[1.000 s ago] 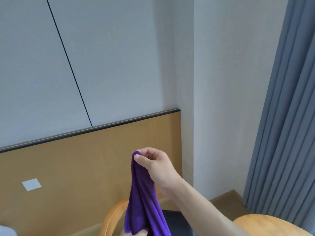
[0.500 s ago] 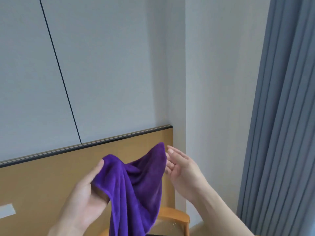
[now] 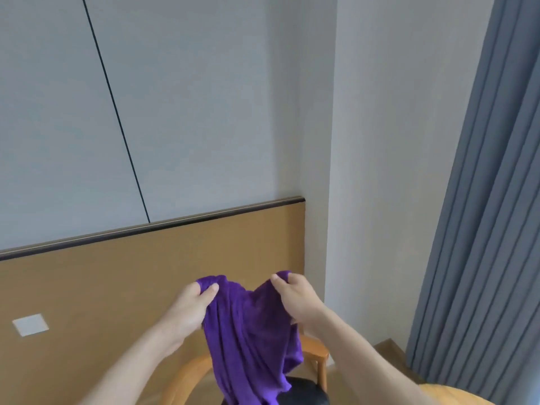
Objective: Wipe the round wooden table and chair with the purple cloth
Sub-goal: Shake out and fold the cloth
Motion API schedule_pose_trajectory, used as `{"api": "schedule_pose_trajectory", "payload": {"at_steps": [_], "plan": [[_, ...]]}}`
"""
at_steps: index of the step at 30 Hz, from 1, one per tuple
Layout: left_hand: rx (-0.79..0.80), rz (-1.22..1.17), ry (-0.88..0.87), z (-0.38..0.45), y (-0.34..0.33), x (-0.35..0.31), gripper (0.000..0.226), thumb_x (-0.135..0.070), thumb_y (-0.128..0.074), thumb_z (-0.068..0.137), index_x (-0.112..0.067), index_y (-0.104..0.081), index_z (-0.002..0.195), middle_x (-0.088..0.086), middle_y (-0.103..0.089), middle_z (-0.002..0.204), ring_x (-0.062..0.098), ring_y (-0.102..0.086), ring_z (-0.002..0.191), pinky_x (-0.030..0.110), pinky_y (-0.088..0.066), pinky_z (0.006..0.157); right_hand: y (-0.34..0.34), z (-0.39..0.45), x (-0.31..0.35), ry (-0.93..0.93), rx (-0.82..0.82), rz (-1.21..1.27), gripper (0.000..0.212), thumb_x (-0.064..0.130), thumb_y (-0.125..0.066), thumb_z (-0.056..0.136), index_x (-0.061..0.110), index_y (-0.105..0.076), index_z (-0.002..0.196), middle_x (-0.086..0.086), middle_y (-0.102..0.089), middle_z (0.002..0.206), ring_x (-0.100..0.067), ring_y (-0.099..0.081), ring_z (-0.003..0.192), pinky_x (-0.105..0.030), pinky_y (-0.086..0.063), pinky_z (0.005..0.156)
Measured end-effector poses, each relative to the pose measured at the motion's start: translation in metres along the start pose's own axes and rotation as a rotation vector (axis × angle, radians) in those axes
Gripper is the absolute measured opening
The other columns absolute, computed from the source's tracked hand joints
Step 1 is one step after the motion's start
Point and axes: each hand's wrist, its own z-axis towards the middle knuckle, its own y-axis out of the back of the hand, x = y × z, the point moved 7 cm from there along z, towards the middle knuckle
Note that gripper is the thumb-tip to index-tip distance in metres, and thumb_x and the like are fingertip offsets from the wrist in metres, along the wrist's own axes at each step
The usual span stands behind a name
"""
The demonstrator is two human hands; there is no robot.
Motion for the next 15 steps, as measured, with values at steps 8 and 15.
{"api": "schedule_pose_trajectory", "payload": {"at_steps": [8, 15], "plan": [[-0.086, 0.451, -0.067, 0.015, 0.047, -0.076, 0.043, -0.038, -0.036, 0.111, 0.001, -0.055, 0.108, 0.012, -0.056, 0.084, 0.037, -0.067, 0.079, 0.046, -0.060, 0.072, 0.085, 0.005, 0.080, 0.125, -0.058, -0.187, 0.041, 0.038, -0.069, 0.096, -0.003, -0.069, 0.099, -0.015, -0.072, 0.096, -0.032, -0.070, 0.089, -0.040, -0.059, 0.084], [0.226, -0.609, -0.076, 0.007, 0.029, -0.090, 0.036, -0.027, -0.062, 0.098, -0.008, -0.066, 0.128, 0.016, -0.070, 0.123, 0.030, -0.069, 0.106, 0.042, -0.052, 0.094, 0.090, -0.013, 0.050, -0.010, 0.256, 0.024, 0.034, 0.006, -0.080, 0.085, 0.003, -0.068, 0.117, -0.011, -0.076, 0.113, -0.031, -0.072, 0.108, -0.050, -0.057, 0.097]]}}
